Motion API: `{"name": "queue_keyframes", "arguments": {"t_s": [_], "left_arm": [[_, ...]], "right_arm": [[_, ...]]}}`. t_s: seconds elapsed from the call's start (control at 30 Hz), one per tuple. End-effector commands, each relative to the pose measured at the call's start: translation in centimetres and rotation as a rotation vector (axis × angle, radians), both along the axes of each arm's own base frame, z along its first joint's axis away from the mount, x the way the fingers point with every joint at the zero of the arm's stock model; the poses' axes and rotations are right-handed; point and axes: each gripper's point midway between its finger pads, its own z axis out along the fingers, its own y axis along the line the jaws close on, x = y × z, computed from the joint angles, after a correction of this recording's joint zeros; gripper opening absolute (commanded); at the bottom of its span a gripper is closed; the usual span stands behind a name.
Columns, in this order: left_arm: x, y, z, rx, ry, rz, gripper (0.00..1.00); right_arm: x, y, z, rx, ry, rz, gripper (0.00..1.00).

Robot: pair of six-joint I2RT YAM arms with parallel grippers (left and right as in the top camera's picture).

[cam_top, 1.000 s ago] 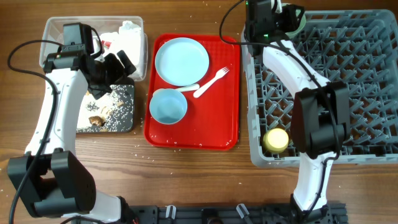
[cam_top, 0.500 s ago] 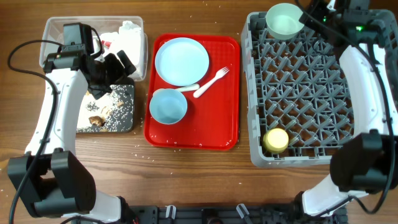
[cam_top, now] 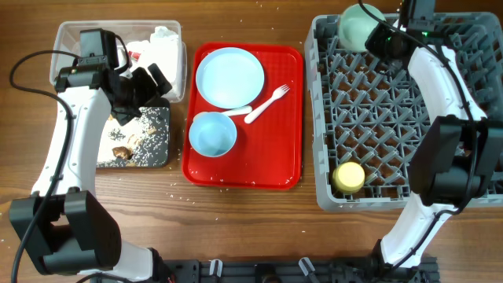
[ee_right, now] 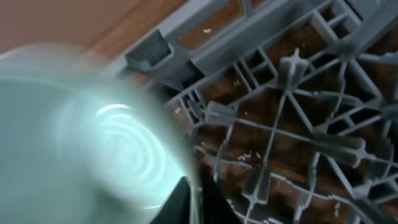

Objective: Sort waste into correct bins and load items into the dishwasher rack

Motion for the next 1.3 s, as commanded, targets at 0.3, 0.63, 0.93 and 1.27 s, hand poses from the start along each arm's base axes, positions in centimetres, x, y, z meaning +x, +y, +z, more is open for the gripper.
{"name": "queue_keyframes", "arguments": {"t_s": [0.3,0.63,0.93,1.27], "left_arm": [[0.4,-0.1,0.8,-0.002,-0.025,-0.003,1.00],[0.4,-0.1,0.8,-0.002,-0.025,-0.003,1.00],[0.4,-0.1,0.8,-0.002,-0.025,-0.003,1.00],[0.4,-0.1,0.8,-0.002,-0.025,-0.003,1.00]], "right_arm": [[-3.0,-5.0,14.3,-0.406,-0.220,-0.217,0.04],[-2.7,3.4,19.1,-1.352,-0.072,-0.042,0.05],[0.1,4.3,8.7,-1.497,0.152,0.103,0.04],[1.1,4.9,6.8,-1.477,0.133,0.136,0.04]]}}
